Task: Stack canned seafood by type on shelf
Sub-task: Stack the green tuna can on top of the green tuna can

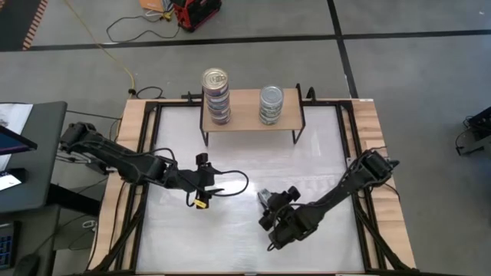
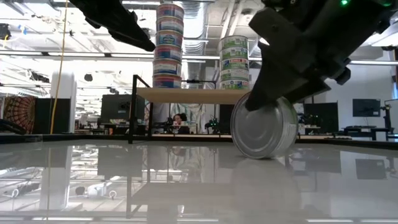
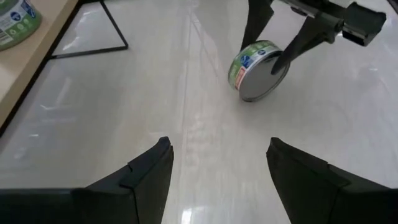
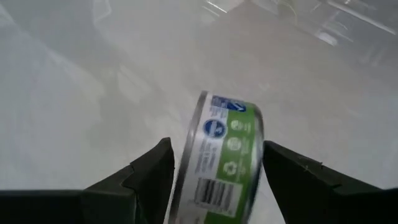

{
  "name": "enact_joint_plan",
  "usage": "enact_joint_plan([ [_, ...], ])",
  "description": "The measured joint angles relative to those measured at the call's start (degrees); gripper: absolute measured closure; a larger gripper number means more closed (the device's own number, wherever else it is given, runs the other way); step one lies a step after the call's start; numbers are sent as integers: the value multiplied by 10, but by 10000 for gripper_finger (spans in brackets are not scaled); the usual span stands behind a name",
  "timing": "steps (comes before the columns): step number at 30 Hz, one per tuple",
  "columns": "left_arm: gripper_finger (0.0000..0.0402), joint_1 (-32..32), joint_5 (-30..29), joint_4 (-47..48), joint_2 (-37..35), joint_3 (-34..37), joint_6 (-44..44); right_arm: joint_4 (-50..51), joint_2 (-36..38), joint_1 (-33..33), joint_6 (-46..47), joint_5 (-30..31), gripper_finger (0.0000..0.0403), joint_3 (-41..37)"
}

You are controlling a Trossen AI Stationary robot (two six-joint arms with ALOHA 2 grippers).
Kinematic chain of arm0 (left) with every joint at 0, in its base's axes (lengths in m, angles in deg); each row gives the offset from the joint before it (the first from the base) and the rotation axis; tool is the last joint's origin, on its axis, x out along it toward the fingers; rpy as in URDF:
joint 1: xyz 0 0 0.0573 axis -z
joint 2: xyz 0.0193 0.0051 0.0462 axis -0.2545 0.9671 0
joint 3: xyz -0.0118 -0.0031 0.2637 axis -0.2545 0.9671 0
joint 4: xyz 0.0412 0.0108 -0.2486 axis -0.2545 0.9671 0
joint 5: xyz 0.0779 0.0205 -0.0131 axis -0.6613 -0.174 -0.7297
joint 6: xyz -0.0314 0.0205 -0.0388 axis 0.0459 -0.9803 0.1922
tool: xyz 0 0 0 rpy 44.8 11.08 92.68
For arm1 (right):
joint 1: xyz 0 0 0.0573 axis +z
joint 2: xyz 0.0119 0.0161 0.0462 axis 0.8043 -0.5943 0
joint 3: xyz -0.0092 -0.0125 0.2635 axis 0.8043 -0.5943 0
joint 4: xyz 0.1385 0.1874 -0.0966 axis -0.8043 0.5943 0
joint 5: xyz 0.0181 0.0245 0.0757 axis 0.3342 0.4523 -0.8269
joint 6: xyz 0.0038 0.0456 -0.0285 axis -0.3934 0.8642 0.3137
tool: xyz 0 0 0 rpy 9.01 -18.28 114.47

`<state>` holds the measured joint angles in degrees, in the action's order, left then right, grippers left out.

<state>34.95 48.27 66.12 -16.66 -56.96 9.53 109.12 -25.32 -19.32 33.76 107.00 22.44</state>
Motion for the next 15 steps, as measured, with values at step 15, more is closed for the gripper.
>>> enact_joint_plan([
  [15, 152, 0, 12, 5, 0, 0, 1, 4, 1, -7, -73, -96, 205, 0],
])
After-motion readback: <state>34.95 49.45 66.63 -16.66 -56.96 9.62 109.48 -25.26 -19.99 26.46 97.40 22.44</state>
